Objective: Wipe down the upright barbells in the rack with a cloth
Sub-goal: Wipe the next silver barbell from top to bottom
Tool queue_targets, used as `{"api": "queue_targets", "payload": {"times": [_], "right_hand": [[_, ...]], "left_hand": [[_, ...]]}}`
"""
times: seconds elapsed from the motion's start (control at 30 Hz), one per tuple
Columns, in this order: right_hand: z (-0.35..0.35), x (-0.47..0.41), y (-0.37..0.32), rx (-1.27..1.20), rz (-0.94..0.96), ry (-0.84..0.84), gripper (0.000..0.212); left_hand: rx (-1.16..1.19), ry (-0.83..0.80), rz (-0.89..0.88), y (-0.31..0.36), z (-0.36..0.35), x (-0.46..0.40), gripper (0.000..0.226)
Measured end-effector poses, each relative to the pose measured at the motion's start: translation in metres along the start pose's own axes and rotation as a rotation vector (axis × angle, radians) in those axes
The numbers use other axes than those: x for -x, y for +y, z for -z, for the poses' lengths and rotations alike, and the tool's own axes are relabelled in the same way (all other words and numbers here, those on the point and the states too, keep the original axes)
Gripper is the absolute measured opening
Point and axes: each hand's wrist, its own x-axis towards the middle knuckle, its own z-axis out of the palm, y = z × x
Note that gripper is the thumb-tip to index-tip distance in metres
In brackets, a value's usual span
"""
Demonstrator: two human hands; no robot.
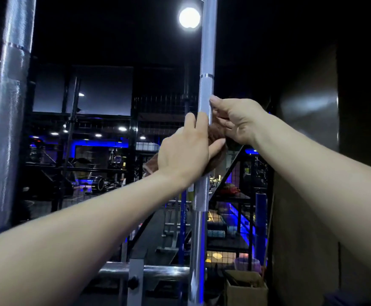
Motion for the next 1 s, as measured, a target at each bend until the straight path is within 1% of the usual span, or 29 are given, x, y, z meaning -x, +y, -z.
{"api": "queue_targets", "payload": {"times": [0.1,0.17,0.23,0.3,0.4,0.47,0.57,0.63,0.73,0.8,0.83,0.9,1.0], "right_hand": [[-0.007,-0.001,-0.009,-0.129,0.039,-0.017,0.017],[-0.008,-0.001,-0.018,-0.122,0.077,0.034,0.016],[-0.006,0.000,-0.019,-0.048,0.081,0.057,0.011],[-0.004,0.002,-0.010,0.067,0.080,0.078,0.008],[-0.004,0.014,0.006,0.140,0.061,0.090,0.011],[-0.006,0.020,0.009,0.142,0.055,0.093,0.012],[-0.008,0.020,0.006,0.150,0.060,0.107,0.009],[-0.011,0.016,0.002,0.085,0.088,0.124,0.009],[-0.012,0.011,-0.008,0.005,0.139,0.176,0.015],[-0.011,0.011,-0.007,0.018,0.129,0.170,0.017],[-0.011,0.013,-0.003,0.062,0.112,0.158,0.016],[-0.010,0.020,0.010,0.132,0.087,0.143,0.015],[-0.011,0.033,0.023,0.129,0.068,0.142,0.017]], "left_hand": [[0.091,0.039,0.060,-0.003,0.005,-0.041,0.059],[0.133,0.047,0.086,0.000,0.006,-0.050,0.060],[0.156,0.055,0.102,0.002,0.003,-0.034,0.059],[0.155,0.054,0.073,0.004,-0.005,0.004,0.054],[0.168,-0.059,0.053,0.004,-0.003,0.049,0.049],[0.147,-0.115,0.042,0.001,0.001,0.052,0.049],[0.218,-0.118,0.027,-0.004,0.005,0.023,0.053],[0.291,-0.074,0.088,-0.007,0.008,-0.010,0.056],[0.295,-0.012,0.121,-0.002,0.008,-0.033,0.059],[0.316,-0.019,0.132,0.000,0.004,-0.016,0.059],[0.311,-0.031,0.128,0.001,0.001,0.000,0.056],[0.295,-0.094,0.102,0.002,-0.002,0.036,0.051],[0.316,-0.182,0.068,-0.001,0.003,0.071,0.047]]}}
